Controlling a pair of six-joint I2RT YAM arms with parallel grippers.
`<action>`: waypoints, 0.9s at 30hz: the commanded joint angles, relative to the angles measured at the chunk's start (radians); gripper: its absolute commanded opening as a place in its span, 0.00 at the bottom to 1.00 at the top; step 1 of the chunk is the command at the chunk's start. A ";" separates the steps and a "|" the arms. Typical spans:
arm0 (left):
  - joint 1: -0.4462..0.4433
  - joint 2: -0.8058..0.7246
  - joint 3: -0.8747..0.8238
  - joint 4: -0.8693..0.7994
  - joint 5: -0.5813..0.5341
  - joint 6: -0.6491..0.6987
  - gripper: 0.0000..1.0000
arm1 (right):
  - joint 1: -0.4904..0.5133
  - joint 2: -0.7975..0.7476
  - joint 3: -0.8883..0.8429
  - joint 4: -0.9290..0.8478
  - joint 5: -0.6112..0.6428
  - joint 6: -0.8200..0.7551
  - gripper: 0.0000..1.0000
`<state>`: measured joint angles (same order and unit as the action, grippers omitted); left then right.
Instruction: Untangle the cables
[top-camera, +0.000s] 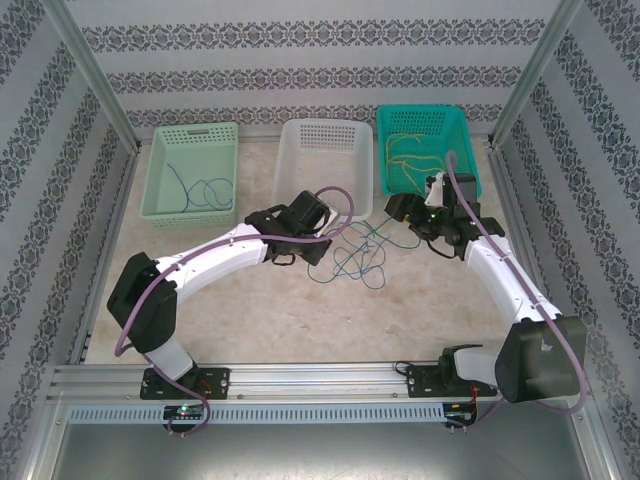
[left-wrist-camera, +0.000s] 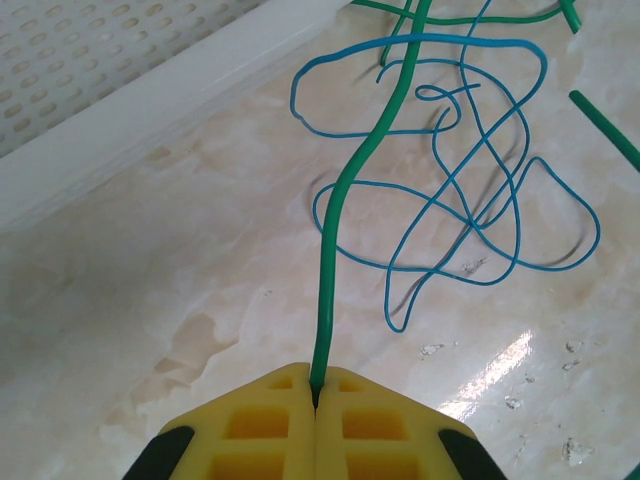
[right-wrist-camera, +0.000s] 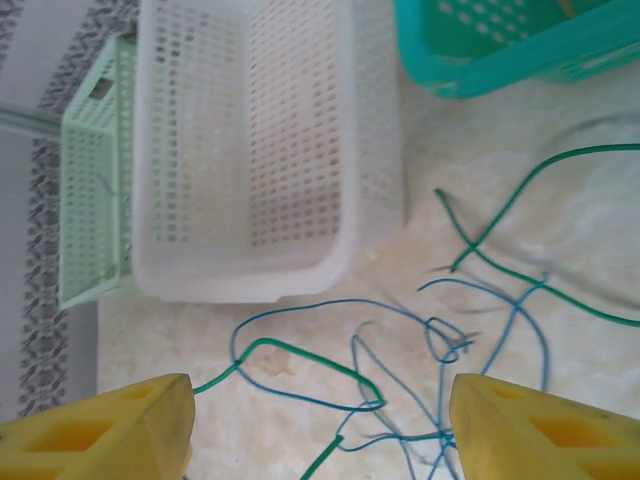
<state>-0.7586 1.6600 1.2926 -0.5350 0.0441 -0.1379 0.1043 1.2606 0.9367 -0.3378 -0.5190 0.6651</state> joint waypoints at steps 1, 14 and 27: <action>-0.015 -0.031 -0.009 -0.012 0.001 0.040 0.00 | 0.047 0.021 0.033 0.014 -0.078 0.008 0.68; -0.013 0.086 0.112 -0.417 0.137 0.220 0.00 | 0.133 0.066 -0.006 -0.047 0.082 -0.084 0.67; -0.015 0.064 0.130 -0.660 -0.163 0.239 0.00 | 0.130 0.145 0.063 -0.101 0.111 -0.119 0.67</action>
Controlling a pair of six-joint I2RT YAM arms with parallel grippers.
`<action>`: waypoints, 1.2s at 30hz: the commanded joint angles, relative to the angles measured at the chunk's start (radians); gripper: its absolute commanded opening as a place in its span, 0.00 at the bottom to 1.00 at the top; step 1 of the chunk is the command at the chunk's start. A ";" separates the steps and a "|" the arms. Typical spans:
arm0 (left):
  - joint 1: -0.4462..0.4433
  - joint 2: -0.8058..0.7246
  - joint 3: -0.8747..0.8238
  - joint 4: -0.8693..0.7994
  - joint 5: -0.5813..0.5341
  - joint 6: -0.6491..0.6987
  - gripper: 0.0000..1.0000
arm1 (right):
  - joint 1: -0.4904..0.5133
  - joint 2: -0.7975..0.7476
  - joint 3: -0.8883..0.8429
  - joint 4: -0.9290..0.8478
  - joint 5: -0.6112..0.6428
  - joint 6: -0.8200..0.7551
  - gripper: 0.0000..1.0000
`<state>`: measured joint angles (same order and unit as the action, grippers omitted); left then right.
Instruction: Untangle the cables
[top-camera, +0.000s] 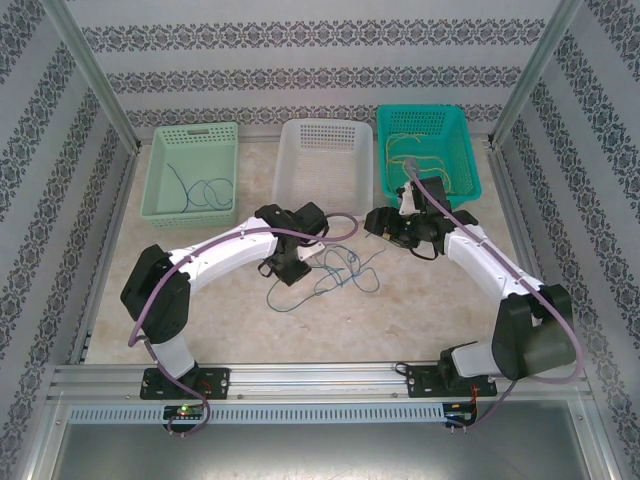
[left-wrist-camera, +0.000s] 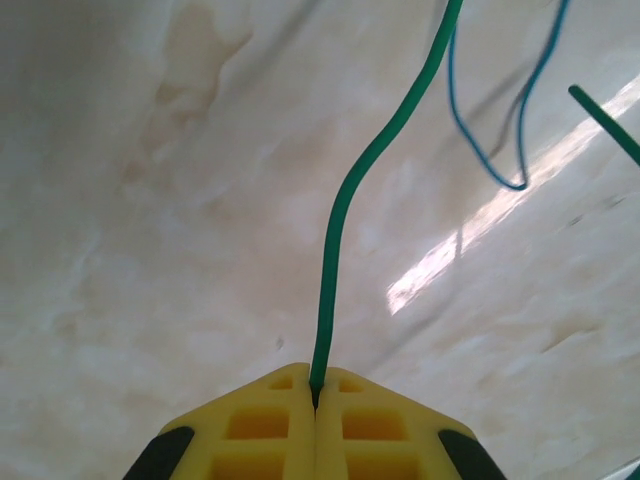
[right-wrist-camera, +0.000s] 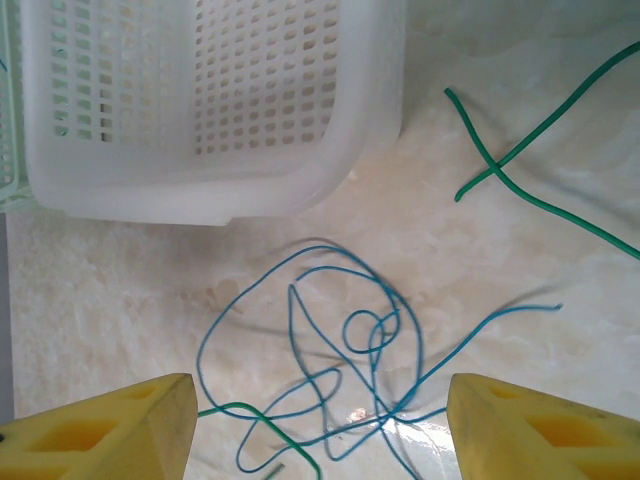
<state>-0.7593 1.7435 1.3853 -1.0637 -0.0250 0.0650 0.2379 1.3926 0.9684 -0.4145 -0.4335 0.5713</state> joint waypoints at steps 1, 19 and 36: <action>-0.017 -0.021 0.037 -0.140 -0.069 0.067 0.00 | -0.003 0.018 0.034 -0.024 0.025 -0.030 0.68; -0.037 -0.008 0.080 -0.101 -0.274 0.027 0.00 | 0.198 0.286 0.057 0.248 -0.079 0.068 0.68; -0.102 -0.122 -0.064 0.025 -0.300 0.042 0.00 | 0.295 0.373 0.065 0.367 -0.236 0.254 0.64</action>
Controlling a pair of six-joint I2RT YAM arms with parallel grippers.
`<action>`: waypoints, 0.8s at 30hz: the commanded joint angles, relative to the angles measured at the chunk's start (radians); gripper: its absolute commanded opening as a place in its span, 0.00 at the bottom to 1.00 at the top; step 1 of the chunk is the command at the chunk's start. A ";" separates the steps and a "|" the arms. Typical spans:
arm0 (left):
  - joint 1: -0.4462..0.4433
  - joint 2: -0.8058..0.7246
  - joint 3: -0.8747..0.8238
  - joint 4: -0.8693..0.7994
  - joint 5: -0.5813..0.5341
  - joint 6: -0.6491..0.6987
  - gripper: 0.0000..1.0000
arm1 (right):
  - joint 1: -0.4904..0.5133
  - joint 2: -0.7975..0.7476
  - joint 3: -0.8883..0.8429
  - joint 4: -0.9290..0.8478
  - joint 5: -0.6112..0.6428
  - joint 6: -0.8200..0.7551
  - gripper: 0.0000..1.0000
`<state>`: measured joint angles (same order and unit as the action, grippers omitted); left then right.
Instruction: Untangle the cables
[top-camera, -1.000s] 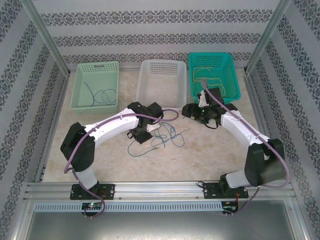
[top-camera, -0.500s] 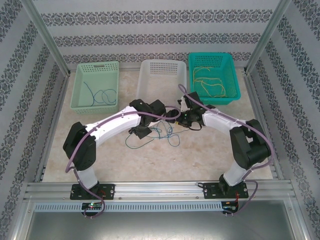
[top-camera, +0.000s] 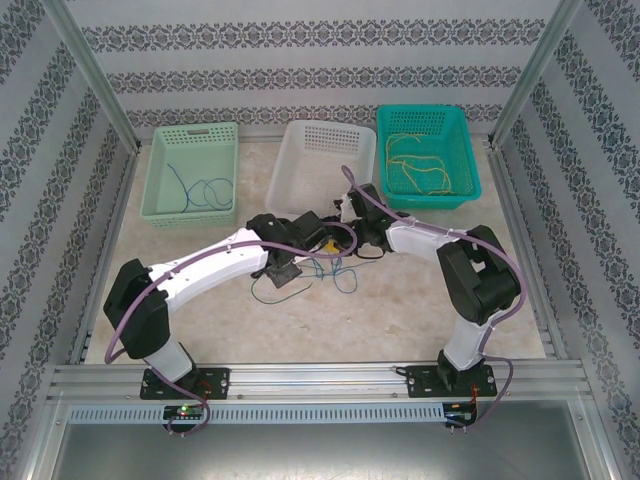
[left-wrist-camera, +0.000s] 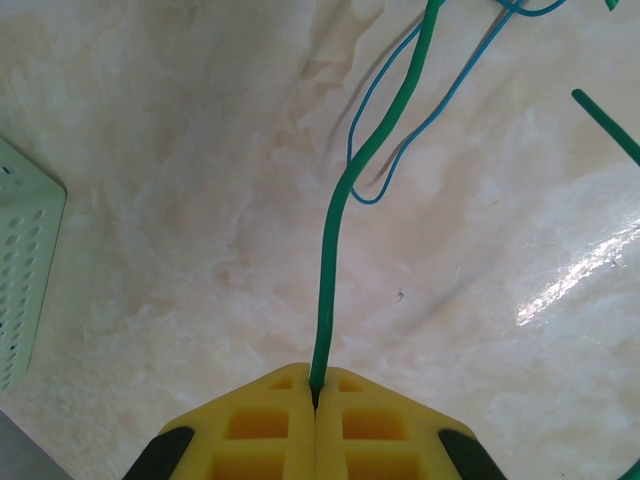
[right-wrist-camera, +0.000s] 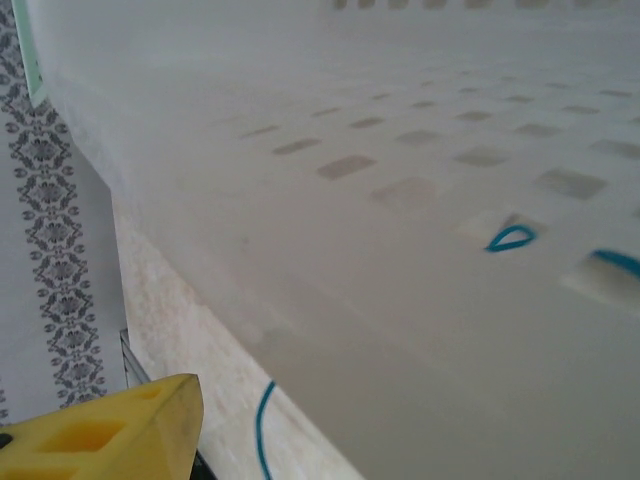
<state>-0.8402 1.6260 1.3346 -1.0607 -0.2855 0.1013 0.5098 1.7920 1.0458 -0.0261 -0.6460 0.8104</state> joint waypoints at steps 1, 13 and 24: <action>-0.020 -0.007 -0.018 0.028 -0.037 0.005 0.00 | 0.025 -0.040 -0.024 -0.028 -0.020 0.013 0.64; -0.042 -0.015 -0.022 0.060 -0.095 0.023 0.00 | 0.073 0.016 0.078 -0.144 -0.068 -0.042 0.59; -0.056 -0.033 -0.048 0.074 -0.106 0.014 0.00 | 0.072 0.052 0.116 -0.136 0.039 -0.092 0.15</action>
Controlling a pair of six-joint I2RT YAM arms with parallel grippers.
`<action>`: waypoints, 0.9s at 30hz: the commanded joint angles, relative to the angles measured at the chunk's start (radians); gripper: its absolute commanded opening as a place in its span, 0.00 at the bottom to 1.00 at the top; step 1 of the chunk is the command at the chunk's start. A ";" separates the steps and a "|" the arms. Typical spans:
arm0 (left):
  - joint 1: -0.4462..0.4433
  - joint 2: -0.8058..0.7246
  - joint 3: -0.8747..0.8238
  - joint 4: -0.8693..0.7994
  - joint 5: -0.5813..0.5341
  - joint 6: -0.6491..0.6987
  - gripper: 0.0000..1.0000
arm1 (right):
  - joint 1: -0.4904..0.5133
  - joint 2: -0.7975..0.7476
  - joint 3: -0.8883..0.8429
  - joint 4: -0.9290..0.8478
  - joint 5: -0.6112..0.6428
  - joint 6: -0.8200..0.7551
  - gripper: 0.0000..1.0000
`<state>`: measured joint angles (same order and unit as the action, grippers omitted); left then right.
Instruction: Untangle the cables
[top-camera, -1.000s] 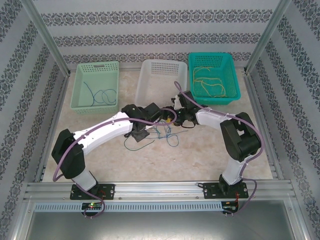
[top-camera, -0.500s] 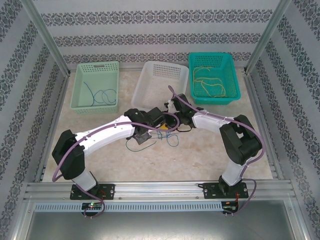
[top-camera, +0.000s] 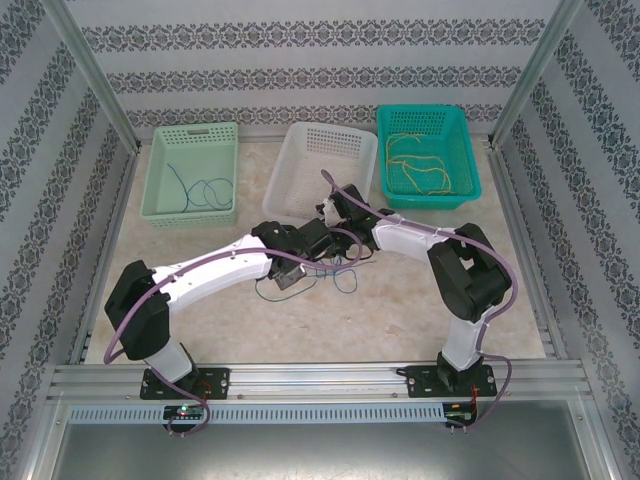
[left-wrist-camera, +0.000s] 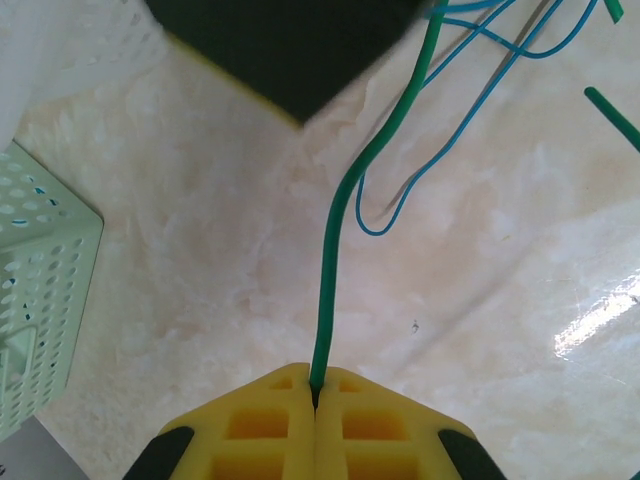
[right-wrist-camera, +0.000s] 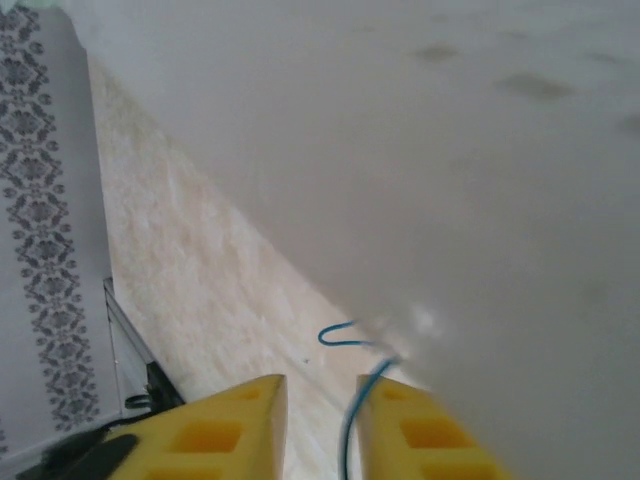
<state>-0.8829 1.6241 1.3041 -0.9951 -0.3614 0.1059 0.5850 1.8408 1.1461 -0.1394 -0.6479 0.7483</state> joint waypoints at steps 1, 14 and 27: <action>-0.012 -0.035 -0.024 0.005 -0.034 0.005 0.00 | -0.004 -0.005 0.010 -0.028 0.053 -0.037 0.09; 0.063 -0.168 -0.111 -0.095 -0.156 -0.092 0.00 | -0.071 -0.317 -0.219 -0.153 0.261 -0.091 0.00; 0.117 -0.268 -0.015 0.104 0.029 -0.084 0.00 | -0.062 -0.336 -0.153 -0.346 0.321 -0.206 0.91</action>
<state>-0.7849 1.3678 1.2491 -0.9577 -0.3946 0.0250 0.5228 1.5524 0.9421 -0.4171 -0.3939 0.5972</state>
